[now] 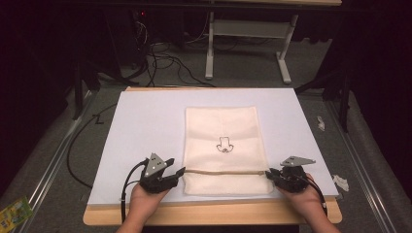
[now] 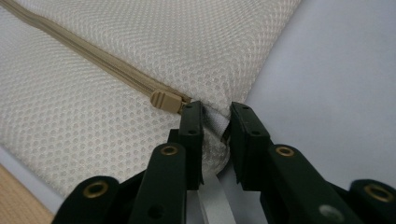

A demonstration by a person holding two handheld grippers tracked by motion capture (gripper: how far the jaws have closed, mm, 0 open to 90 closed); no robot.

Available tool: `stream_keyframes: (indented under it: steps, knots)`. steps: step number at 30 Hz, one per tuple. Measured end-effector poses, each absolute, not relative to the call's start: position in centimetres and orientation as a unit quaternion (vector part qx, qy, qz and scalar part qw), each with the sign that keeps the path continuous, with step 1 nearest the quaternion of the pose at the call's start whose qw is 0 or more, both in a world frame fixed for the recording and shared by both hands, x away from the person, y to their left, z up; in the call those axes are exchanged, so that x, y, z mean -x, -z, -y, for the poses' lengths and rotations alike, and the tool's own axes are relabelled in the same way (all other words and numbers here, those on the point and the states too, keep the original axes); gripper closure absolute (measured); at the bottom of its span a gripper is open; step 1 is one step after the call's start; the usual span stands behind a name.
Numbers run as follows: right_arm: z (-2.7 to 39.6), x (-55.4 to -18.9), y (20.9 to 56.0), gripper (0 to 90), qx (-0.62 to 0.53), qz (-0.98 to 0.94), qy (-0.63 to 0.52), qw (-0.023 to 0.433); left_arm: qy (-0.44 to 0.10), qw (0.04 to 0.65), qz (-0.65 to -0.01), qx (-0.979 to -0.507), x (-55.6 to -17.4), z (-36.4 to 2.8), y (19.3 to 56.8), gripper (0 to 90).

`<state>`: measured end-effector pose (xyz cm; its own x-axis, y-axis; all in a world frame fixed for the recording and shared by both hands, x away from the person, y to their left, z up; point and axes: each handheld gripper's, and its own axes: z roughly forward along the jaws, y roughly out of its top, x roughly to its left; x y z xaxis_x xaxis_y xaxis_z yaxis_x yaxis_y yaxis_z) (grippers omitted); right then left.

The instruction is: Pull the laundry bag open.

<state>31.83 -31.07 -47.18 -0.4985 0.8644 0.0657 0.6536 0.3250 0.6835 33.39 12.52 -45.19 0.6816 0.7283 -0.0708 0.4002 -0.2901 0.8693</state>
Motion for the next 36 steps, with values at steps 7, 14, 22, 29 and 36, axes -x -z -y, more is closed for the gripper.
stream_keyframes:
  steps: [7,14,22,29,36]
  knots:
    - [31.1,-31.9,46.7,83.8,-0.464,-0.804,-0.337,0.157,-0.149,0.499,-0.337,-0.784,-33.2,-11.9,45.3,46.7]
    - [31.1,-31.7,46.0,84.3,-0.45,-0.805,-0.346,0.173,-0.135,0.505,-0.3,-0.798,-32.2,-10.0,45.4,49.2]
    - [31.3,-31.6,45.1,84.6,-0.434,-0.798,-0.378,0.176,-0.085,0.51,-0.313,-0.797,-32.1,-7.1,45.3,42.8]
    - [31.4,-31.5,44.6,85.0,-0.431,-0.794,-0.388,0.18,-0.061,0.52,-0.313,-0.792,-33.2,-2.2,45.6,45.4]
    - [31.4,-31.4,44.3,84.9,-0.42,-0.796,-0.392,0.189,-0.05,0.519,-0.286,-0.804,-33.7,3.8,46.0,56.2]
